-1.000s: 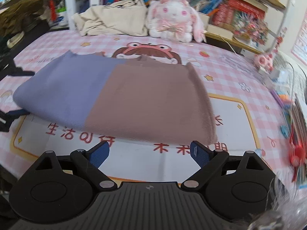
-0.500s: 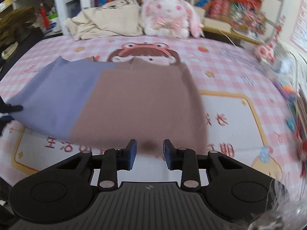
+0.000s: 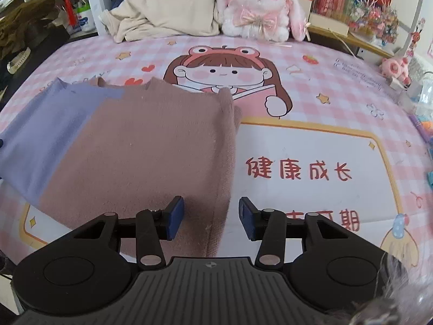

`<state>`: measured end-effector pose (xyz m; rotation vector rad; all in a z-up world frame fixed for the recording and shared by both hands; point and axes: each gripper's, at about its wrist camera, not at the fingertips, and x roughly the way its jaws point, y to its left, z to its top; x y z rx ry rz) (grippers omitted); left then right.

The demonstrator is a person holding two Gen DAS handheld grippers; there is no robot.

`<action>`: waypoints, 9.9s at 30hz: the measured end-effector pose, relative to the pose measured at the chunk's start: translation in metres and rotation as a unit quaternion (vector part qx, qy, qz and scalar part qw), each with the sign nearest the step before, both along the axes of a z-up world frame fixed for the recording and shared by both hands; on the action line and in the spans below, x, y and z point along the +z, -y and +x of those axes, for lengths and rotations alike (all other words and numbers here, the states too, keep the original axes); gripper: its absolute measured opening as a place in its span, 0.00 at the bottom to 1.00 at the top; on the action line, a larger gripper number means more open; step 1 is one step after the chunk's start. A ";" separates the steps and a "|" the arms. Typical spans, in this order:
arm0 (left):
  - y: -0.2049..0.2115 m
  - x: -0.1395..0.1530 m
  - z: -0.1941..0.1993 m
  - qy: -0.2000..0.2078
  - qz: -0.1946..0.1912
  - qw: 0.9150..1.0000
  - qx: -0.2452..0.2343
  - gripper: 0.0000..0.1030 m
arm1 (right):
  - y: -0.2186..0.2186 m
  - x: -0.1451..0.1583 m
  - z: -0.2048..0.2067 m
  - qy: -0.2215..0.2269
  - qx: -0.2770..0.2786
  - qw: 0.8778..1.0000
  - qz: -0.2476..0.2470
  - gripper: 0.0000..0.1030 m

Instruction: Fold clothes

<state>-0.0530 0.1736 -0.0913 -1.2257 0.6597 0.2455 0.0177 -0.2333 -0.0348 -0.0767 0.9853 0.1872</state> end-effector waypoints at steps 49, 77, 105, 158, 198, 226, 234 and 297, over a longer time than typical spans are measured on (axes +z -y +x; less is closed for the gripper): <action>0.081 0.118 0.019 0.057 0.210 0.976 0.001 0.09 | 0.010 -0.017 0.022 -0.003 0.259 0.963 0.077 0.19; 0.313 0.086 0.027 0.012 0.317 0.903 -0.289 0.70 | 0.125 -0.010 0.041 -0.087 0.195 0.952 0.219 0.53; 0.261 0.052 0.007 -0.003 0.393 0.884 -0.254 0.27 | 0.048 0.011 0.091 -0.119 0.176 0.922 0.324 0.03; 0.230 0.073 0.015 -0.010 0.399 0.885 -0.239 0.35 | 0.036 0.008 0.077 -0.055 0.172 0.959 0.219 0.46; 0.142 0.023 0.097 -0.035 0.171 0.932 -0.318 0.61 | 0.013 -0.023 0.054 -0.106 0.007 0.965 0.240 0.36; 0.152 0.025 0.085 -0.048 0.169 0.931 -0.319 0.64 | 0.020 -0.024 0.054 -0.113 0.029 0.967 0.226 0.47; 0.164 0.029 0.086 -0.054 0.198 0.923 -0.326 0.62 | 0.002 -0.013 0.047 -0.080 0.085 0.977 0.180 0.32; 0.160 0.024 0.082 -0.036 0.142 0.933 -0.329 0.57 | 0.033 -0.026 0.051 -0.123 0.044 0.959 0.251 0.37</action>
